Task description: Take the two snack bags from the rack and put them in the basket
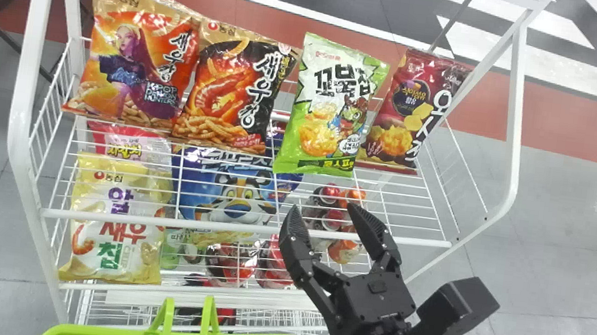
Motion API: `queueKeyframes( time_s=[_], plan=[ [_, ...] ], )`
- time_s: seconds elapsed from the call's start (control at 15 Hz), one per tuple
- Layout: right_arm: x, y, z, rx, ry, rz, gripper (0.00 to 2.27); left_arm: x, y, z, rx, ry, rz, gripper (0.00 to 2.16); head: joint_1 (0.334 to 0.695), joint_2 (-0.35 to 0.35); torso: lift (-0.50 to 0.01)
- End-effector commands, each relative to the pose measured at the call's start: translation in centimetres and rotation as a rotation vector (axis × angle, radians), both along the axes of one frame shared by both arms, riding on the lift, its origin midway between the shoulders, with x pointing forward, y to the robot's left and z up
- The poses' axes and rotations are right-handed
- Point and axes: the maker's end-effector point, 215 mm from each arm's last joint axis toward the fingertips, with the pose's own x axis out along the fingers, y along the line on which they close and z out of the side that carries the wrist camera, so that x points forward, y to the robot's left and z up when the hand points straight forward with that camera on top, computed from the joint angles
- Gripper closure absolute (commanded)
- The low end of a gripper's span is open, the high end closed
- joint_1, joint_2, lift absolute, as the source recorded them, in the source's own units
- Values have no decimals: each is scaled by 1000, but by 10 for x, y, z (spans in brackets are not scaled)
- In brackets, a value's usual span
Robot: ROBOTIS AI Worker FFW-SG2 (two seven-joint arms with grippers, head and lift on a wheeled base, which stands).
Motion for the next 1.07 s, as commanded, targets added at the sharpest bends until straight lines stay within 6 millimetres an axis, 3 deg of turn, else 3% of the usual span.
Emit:
queueKeyframes(
  time_s=[0.0, 0.67, 1.0],
  plan=[
    [-1, 3, -1, 2, 1, 4, 171, 0, 1, 0, 6, -14, 9, 1774, 695, -350, -11],
    [-6, 5, 8, 0, -13, 7, 171, -8, 0, 3, -7, -5, 4, 1774, 695, -350, -11],
    [31, -13, 10, -30, -36, -29, 171, -16, -8, 3, -2, -8, -26, 1774, 695, -350, -11]
  ],
)
